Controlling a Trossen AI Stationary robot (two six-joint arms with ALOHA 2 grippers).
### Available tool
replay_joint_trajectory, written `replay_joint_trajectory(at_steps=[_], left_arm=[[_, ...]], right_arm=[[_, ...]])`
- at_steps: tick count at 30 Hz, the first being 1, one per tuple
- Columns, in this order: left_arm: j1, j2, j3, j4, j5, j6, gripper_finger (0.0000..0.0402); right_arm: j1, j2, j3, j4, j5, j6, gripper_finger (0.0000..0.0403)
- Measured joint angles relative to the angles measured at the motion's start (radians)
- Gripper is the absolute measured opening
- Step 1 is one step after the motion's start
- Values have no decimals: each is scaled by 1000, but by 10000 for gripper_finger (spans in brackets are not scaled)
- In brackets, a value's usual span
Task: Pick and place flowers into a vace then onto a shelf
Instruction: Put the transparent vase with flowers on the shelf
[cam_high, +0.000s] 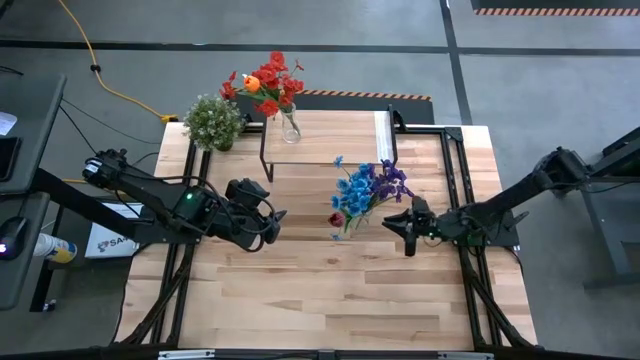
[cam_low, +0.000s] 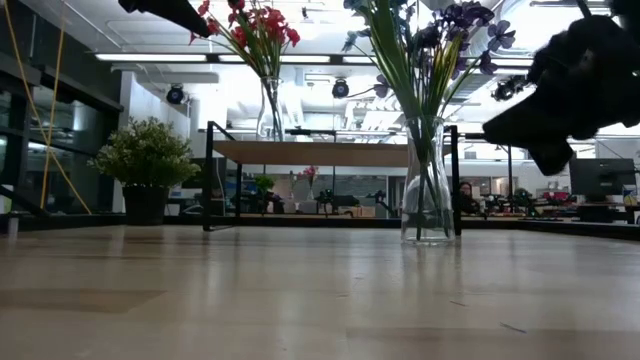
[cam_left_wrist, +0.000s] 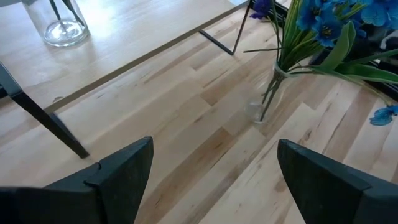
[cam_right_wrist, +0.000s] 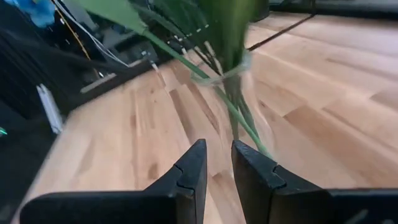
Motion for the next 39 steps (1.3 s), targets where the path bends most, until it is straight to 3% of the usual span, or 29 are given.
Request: replay_joint_trajectory(at_steps=[6, 11, 16, 23, 26, 33, 39], left_arm=[[0, 0, 0, -2, 0, 0, 376], [0, 0, 0, -3, 17, 4, 376], [0, 0, 1, -10, 20, 7, 376], [0, 0, 2, -23, 21, 7, 376], [0, 0, 2, -25, 21, 7, 376], [0, 0, 2, -30, 21, 7, 376], [0, 0, 2, -31, 21, 7, 376]], right_arm=[[0, 179, 103, 0, 65, -131, 67], [0, 275, 127, 7, 94, -105, 67], [0, 310, 132, 8, 70, -47, 67], [-4, 313, 132, 24, 127, -34, 67], [-31, 313, 132, 38, 96, -34, 67], [-130, 313, 132, 50, -85, -34, 76], [-173, 313, 132, 49, -149, -30, 146]])
